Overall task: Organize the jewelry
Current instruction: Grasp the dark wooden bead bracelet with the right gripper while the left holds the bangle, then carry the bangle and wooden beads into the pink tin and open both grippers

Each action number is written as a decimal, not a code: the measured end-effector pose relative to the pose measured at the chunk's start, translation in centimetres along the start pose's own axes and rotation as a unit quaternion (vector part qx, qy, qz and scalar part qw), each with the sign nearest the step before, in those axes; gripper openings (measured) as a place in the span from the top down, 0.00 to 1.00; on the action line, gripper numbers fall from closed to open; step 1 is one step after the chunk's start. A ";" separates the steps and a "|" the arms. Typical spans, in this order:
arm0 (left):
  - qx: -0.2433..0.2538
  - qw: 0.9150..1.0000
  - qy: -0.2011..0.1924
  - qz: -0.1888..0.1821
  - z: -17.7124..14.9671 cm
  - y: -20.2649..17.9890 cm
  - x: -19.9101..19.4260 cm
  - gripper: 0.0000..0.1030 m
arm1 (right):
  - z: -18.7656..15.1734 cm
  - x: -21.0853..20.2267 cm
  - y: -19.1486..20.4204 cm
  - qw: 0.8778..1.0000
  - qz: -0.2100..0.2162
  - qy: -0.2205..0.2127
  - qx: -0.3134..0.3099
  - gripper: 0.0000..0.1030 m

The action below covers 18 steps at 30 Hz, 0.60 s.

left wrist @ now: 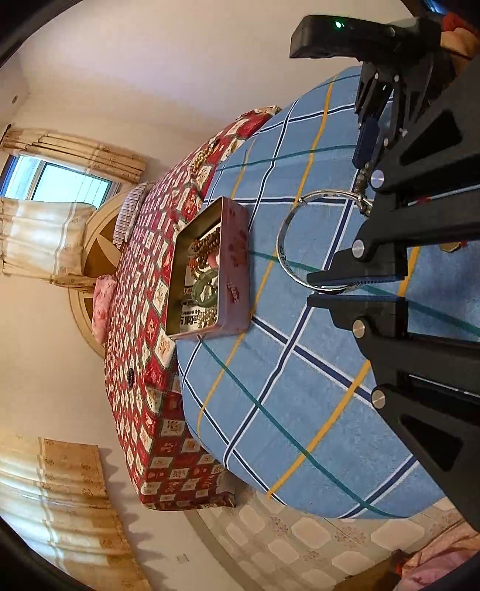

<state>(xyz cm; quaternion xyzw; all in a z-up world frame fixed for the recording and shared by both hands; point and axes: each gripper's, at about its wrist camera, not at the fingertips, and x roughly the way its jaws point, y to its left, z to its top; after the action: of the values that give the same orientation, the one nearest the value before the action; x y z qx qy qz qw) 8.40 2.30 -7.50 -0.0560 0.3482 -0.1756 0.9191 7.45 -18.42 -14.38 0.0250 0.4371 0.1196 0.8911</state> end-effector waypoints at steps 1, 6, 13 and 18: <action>-0.002 1.000 0.001 0.001 0.0 0.1 0.1 0.97 | 0.0 0.0 0.2 1.000 -0.006 -0.003 -0.007 0.60; -0.007 1.000 0.004 0.001 -0.2 0.4 0.4 0.97 | -0.1 0.6 1.6 0.998 -0.033 0.010 -0.057 0.62; -0.004 1.000 0.007 -0.002 -0.4 0.2 0.4 0.96 | -0.3 0.3 0.9 0.996 -0.055 0.012 -0.063 0.88; -0.008 1.000 0.005 -0.002 -0.4 0.3 0.4 0.96 | -0.2 -0.6 0.4 0.998 -0.046 -0.002 -0.037 0.88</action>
<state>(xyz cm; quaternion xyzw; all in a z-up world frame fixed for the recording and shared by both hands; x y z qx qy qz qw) 8.46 2.47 -8.11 -0.0636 0.3544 -0.1750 0.9164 6.88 -18.20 -14.01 -0.0280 0.4313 0.0950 0.8967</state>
